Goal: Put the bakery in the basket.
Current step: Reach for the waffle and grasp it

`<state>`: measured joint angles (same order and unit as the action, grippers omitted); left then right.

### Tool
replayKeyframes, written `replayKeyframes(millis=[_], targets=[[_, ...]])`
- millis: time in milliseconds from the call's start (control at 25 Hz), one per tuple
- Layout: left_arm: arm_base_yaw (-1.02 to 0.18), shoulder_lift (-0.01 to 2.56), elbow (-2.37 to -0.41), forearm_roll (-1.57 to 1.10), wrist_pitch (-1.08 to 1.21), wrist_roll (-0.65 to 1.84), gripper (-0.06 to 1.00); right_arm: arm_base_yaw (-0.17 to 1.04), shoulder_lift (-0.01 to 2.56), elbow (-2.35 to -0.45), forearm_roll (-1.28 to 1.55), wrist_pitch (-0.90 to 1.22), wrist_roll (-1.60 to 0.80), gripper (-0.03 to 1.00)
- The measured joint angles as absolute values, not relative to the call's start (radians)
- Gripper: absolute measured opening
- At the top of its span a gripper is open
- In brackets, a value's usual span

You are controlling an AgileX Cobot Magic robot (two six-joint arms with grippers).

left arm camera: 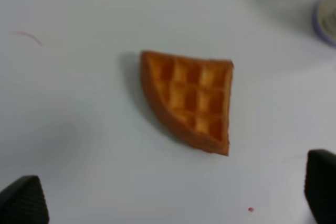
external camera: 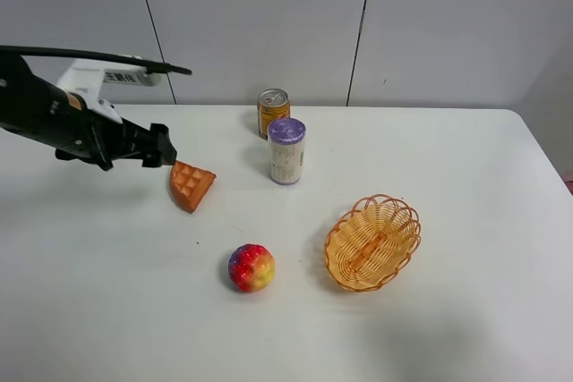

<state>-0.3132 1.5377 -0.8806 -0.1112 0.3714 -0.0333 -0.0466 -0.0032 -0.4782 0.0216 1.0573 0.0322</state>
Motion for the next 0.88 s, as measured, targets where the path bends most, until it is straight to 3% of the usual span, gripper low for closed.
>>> replayKeyframes(millis=[320,880], targets=[[-0.388,1.775,-0.950,-0.105,0.315,0.009,1.00,-0.047,-0.003,-0.478,0.022,1.057,0.032,0.99],[-0.386,1.931,-1.078,-0.057,0.297,0.021,1.00,-0.047,-0.003,-0.478,0.022,1.057,0.032,0.99]])
